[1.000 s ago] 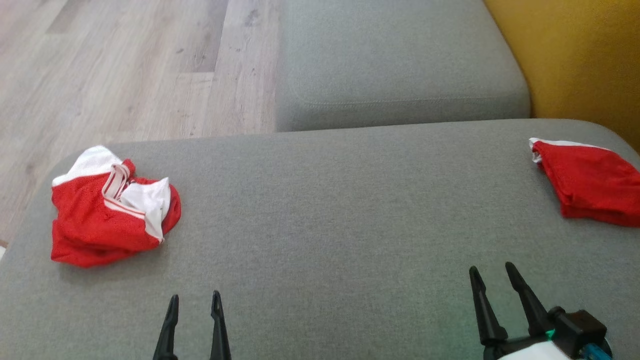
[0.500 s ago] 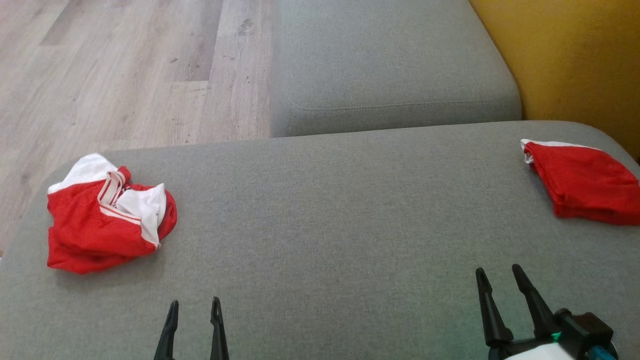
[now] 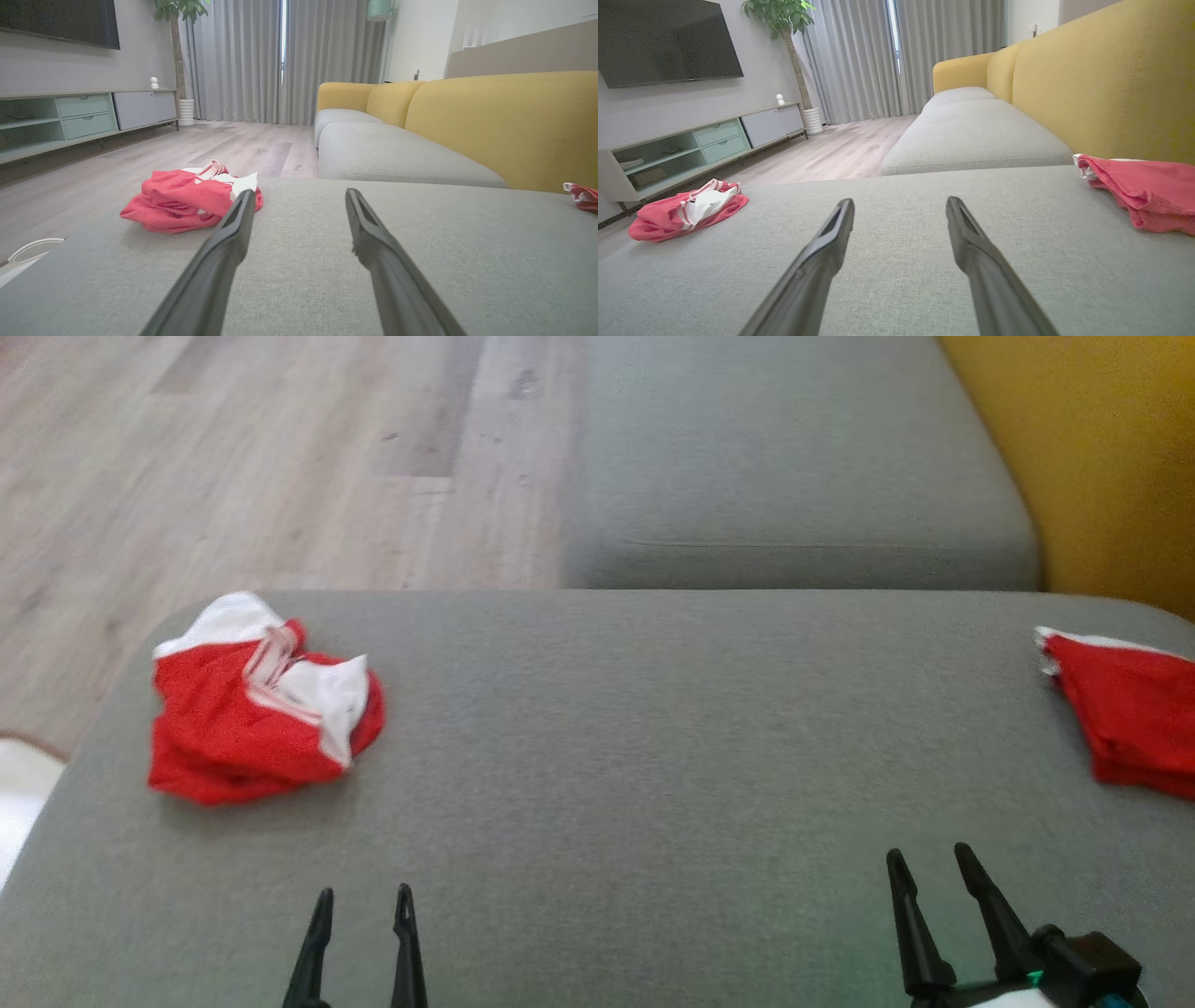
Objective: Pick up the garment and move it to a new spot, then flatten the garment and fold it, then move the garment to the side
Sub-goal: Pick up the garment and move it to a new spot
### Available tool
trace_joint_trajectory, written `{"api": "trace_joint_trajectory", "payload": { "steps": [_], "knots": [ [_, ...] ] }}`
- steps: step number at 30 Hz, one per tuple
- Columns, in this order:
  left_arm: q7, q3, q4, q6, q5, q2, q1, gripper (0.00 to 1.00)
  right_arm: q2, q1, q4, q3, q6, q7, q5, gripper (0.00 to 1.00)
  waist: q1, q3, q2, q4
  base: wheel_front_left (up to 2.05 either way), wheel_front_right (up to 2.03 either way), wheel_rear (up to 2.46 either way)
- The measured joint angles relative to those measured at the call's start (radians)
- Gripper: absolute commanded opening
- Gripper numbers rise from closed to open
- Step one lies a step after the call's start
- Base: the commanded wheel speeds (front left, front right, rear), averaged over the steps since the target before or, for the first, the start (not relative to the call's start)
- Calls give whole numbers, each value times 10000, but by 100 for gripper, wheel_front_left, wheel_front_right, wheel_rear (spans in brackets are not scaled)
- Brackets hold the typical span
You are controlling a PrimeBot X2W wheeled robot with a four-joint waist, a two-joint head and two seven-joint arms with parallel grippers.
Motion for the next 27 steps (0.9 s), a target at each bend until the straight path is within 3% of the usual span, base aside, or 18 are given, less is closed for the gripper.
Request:
{"api": "trace_joint_trajectory", "payload": {
  "steps": [17, 27],
  "knots": [
    [0, 945, -299, 75, 602, 73, 276, 100, 420, -58, 8, 226, 0, 0, -94, 100, 0, 116, 0, 2676, 0, 0, 0],
    [0, 1367, -527, -107, 616, 169, -104, 100, 414, -142, -31, 224, 0, 0, -205, 100, 0, 789, 0, 2928, 0, 0, 0]
  ]
}}
